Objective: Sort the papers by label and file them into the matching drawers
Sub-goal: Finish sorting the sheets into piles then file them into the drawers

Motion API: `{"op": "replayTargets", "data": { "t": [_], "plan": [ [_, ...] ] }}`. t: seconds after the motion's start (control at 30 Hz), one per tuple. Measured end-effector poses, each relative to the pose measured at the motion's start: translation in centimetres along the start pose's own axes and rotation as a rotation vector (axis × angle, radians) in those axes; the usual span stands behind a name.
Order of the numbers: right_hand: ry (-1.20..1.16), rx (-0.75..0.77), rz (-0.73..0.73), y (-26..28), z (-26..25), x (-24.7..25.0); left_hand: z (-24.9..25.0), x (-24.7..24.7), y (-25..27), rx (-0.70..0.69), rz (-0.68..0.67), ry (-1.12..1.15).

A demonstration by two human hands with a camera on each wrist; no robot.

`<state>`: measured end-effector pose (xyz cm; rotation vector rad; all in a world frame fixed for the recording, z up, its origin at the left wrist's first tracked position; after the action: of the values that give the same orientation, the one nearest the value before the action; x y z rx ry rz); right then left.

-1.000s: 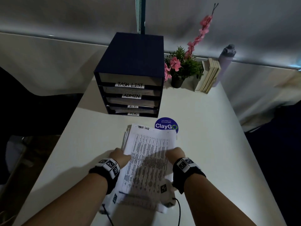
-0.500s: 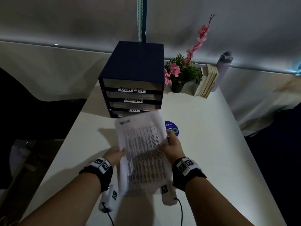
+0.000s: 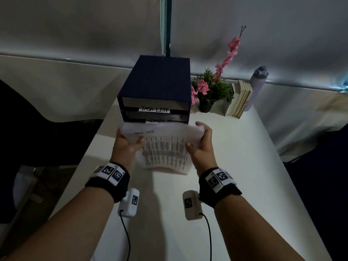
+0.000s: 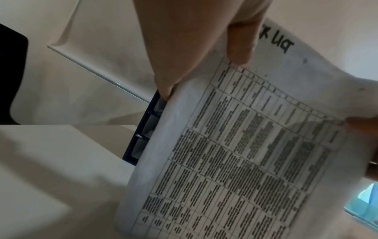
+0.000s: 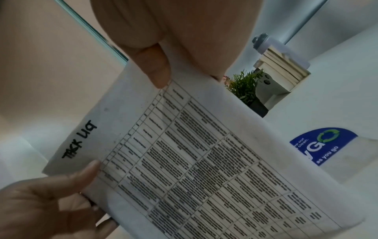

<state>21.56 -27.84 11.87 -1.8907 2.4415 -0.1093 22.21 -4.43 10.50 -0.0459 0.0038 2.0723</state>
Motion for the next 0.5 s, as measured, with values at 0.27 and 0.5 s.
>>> {"op": "replayTargets", "data": {
  "t": [0.27,0.5],
  "plan": [
    [0.045,-0.072,0.047,-0.9,1.3,0.0,-2.5,-0.3,-0.9,0.082,-0.023,-0.110],
    [0.295,-0.143,0.082,-1.0,5.7,0.0,-5.0,0.2,-0.6,0.091,0.046,-0.515]
  ]
}}
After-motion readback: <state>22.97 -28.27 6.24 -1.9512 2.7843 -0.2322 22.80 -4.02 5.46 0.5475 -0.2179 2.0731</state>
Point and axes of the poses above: each hand's wrist, its own y-axis away from the middle knuckle, its own x-axis out of the back of the hand, z = x × y, the point moved 5 cm from there along -y, towards the middle knuckle, and after that the axes turned 11 degrees about z, right-handed, at the moved point
